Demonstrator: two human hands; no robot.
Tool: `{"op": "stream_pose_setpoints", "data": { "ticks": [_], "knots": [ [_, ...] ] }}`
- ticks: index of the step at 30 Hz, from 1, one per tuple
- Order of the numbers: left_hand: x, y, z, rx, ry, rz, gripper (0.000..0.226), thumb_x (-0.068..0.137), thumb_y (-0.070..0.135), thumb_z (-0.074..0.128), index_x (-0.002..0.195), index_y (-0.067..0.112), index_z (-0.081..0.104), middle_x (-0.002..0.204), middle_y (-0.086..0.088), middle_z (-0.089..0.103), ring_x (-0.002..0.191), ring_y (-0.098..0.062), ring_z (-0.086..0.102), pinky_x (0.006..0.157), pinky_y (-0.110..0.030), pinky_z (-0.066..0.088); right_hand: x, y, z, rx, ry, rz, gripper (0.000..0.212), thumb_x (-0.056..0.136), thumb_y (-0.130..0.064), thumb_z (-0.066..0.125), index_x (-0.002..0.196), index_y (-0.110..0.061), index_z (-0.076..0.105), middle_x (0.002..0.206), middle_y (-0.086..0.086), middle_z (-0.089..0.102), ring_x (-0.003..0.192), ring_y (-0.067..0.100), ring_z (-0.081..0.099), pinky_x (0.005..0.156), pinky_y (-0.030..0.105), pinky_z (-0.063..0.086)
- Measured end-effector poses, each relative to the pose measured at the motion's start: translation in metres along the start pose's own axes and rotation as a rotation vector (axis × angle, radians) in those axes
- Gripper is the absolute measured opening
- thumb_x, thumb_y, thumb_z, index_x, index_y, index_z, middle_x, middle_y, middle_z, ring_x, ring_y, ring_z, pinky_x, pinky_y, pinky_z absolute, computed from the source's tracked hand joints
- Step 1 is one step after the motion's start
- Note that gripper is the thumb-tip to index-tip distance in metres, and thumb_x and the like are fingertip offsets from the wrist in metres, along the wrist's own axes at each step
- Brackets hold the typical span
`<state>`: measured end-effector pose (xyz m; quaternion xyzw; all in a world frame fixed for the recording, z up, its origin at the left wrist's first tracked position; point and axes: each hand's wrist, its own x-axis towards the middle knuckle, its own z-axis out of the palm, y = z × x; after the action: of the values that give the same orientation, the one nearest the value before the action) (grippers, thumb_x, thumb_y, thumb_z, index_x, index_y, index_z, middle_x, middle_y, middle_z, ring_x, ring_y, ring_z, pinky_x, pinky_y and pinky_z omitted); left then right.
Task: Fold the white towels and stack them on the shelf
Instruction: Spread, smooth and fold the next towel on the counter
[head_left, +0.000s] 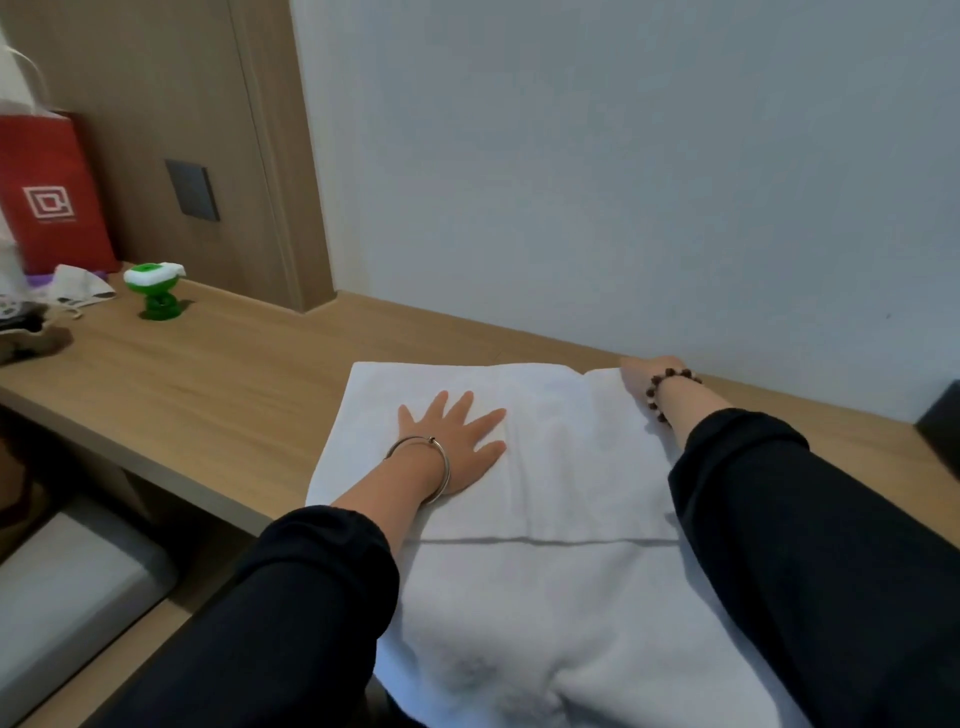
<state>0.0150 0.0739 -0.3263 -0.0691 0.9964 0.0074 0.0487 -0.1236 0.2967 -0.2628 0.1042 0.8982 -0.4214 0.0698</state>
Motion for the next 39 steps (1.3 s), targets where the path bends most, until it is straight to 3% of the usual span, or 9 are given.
{"op": "stream_pose_setpoints", "data": {
  "ticks": [3, 6, 11, 18, 24, 28, 31, 33, 39],
  "knots": [
    [0.001, 0.000, 0.002, 0.003, 0.010, -0.002, 0.055, 0.090, 0.065, 0.010, 0.143, 0.055, -0.003, 0.158, 0.013, -0.009, 0.146, -0.020, -0.011, 0.110, -0.062, 0.000, 0.016, 0.005, 0.001, 0.141, 0.104, -0.010, 0.036, 0.099, -0.021, 0.036, 0.123, -0.003, 0.055, 0.127, 0.013, 0.058, 0.110, 0.030, 0.058, 0.077, 0.027, 0.044],
    [0.003, 0.002, 0.002, -0.003, 0.027, 0.020, 0.057, 0.091, 0.063, 0.011, 0.144, 0.051, -0.003, 0.158, 0.013, -0.008, 0.146, -0.018, -0.010, 0.111, -0.060, 0.001, 0.028, 0.018, 0.004, 0.171, 0.334, -0.048, 0.038, 0.095, -0.027, 0.048, 0.125, -0.005, 0.055, 0.127, 0.014, 0.057, 0.113, 0.031, 0.056, 0.085, 0.035, 0.047],
    [0.007, 0.002, 0.004, -0.004, 0.034, 0.002, 0.059, 0.090, 0.064, 0.011, 0.145, 0.050, -0.004, 0.158, 0.014, -0.009, 0.146, -0.018, -0.010, 0.111, -0.060, 0.001, 0.010, -0.004, 0.026, -0.395, 0.474, -0.322, 0.039, 0.095, -0.028, 0.048, 0.129, -0.008, 0.046, 0.143, 0.013, 0.034, 0.130, 0.032, 0.033, 0.104, 0.046, 0.029],
    [0.019, 0.002, 0.001, 0.002, 0.029, -0.013, 0.059, 0.090, 0.064, 0.011, 0.145, 0.050, -0.004, 0.158, 0.014, -0.008, 0.146, -0.018, -0.008, 0.110, -0.061, 0.002, -0.016, 0.004, 0.045, -0.999, 0.529, -0.608, 0.077, 0.090, -0.029, 0.040, 0.151, -0.012, -0.005, 0.159, 0.011, -0.012, 0.146, 0.032, -0.007, 0.114, 0.057, 0.004],
    [0.025, 0.002, -0.002, 0.006, 0.021, -0.001, 0.058, 0.091, 0.064, 0.011, 0.145, 0.050, -0.004, 0.158, 0.014, -0.009, 0.146, -0.017, -0.008, 0.111, -0.061, 0.003, 0.012, 0.039, -0.002, -1.041, 0.306, -0.163, 0.062, 0.098, -0.015, 0.030, 0.152, -0.009, 0.001, 0.159, 0.015, -0.011, 0.146, 0.035, -0.006, 0.115, 0.058, 0.006],
    [0.027, 0.003, -0.002, 0.008, 0.021, -0.002, 0.058, 0.091, 0.063, 0.012, 0.145, 0.050, -0.004, 0.158, 0.014, -0.008, 0.146, -0.017, -0.008, 0.111, -0.060, 0.003, -0.002, 0.015, 0.024, -0.968, 0.313, -0.464, 0.068, 0.097, -0.023, 0.037, 0.152, -0.012, -0.003, 0.159, 0.012, -0.011, 0.147, 0.030, -0.006, 0.115, 0.055, 0.003],
    [0.028, 0.002, -0.002, 0.007, 0.019, -0.007, 0.058, 0.091, 0.063, 0.011, 0.145, 0.050, -0.005, 0.158, 0.015, -0.009, 0.146, -0.016, -0.008, 0.111, -0.060, 0.002, -0.022, 0.016, 0.058, -0.815, -0.025, -0.698, 0.061, 0.099, -0.044, 0.024, 0.152, -0.021, 0.004, 0.161, 0.004, -0.003, 0.147, 0.024, 0.000, 0.115, 0.054, 0.002],
    [0.028, 0.001, 0.000, 0.007, 0.023, -0.008, 0.058, 0.091, 0.062, 0.011, 0.145, 0.049, -0.004, 0.158, 0.015, -0.009, 0.146, -0.016, -0.008, 0.111, -0.059, 0.002, -0.017, 0.037, 0.056, -0.840, -0.214, -0.667, 0.060, 0.097, -0.053, 0.017, 0.152, -0.031, 0.007, 0.161, -0.002, -0.003, 0.147, 0.020, 0.000, 0.114, 0.055, 0.001],
    [0.029, 0.001, 0.001, -0.001, 0.038, -0.007, 0.058, 0.091, 0.062, 0.012, 0.146, 0.049, -0.002, 0.158, 0.015, -0.007, 0.146, -0.016, -0.006, 0.112, -0.059, 0.003, 0.016, 0.063, -0.003, -0.819, -0.119, -0.316, 0.057, 0.100, -0.045, 0.015, 0.153, -0.022, 0.007, 0.161, 0.002, -0.002, 0.147, 0.025, 0.000, 0.116, 0.056, 0.003]
  ]
}}
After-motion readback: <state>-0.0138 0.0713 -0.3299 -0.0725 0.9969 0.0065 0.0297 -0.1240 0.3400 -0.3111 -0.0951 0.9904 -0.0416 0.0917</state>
